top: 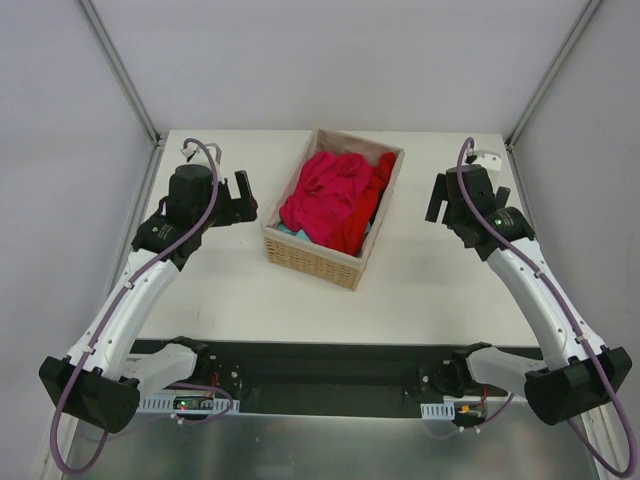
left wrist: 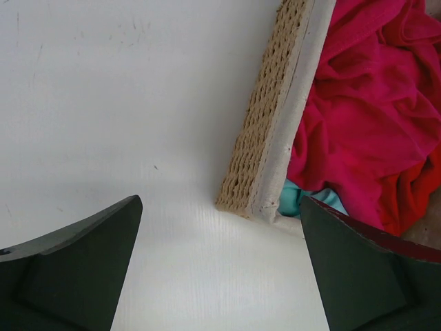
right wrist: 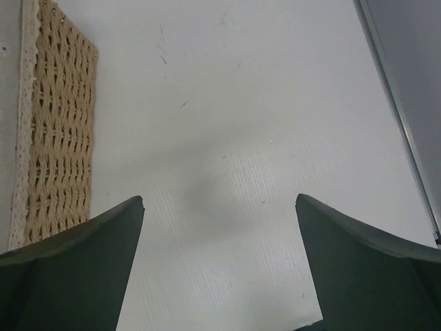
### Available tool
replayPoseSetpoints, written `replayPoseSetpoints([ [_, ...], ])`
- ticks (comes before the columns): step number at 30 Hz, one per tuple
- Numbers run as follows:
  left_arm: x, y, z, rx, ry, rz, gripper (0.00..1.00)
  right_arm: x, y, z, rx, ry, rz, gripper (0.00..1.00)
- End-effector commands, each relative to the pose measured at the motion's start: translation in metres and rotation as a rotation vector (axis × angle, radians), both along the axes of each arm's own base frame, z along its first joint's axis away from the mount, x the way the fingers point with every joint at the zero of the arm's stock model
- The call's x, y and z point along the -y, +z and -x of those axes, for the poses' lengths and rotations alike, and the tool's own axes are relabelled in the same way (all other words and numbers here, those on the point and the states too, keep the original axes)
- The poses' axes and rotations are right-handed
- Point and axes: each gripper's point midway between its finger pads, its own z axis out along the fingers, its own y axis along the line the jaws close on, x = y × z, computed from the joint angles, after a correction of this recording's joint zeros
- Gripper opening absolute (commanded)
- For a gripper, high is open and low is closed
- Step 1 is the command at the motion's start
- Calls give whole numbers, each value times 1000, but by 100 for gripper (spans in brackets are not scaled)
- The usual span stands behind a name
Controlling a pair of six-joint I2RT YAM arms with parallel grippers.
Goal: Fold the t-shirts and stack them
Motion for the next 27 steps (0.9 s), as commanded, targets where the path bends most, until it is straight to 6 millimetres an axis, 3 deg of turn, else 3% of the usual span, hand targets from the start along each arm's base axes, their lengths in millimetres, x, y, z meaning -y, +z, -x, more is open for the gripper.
replayPoseSetpoints([
  [1, -1, 11, -6, 54, 6, -37, 99, -4, 20, -6, 78, 22, -24, 97],
  [11, 7, 12, -1, 65, -47, -41, 99, -6, 16, -6, 65, 33, -29, 97],
  [16, 24, 13, 2, 60, -156, -16, 99, -8, 14, -6, 64, 39, -38, 97],
  [19, 49, 28, 6, 71, -293, 42, 99, -10, 12, -6, 56, 45, -45, 97],
  [22, 79, 51, 0, 112, -410, 52, 99, -11, 11, -5, 55, 52, -53, 97],
  [23, 90, 60, -10, 124, -436, 38, 99, -12, 12, -5, 58, 54, -57, 97],
  [24, 111, 63, -7, 129, -494, 24, 99, -12, 12, -4, 60, 58, -59, 97],
  [25, 122, 53, -16, 110, -517, -11, 99, -13, 12, -5, 61, 61, -64, 97],
  [26, 136, 68, -20, 140, -545, -7, 99, -14, 12, -4, 62, 64, -66, 97],
  [27, 153, 69, -18, 140, -589, -4, 99, -14, 13, -4, 62, 66, -68, 97],
])
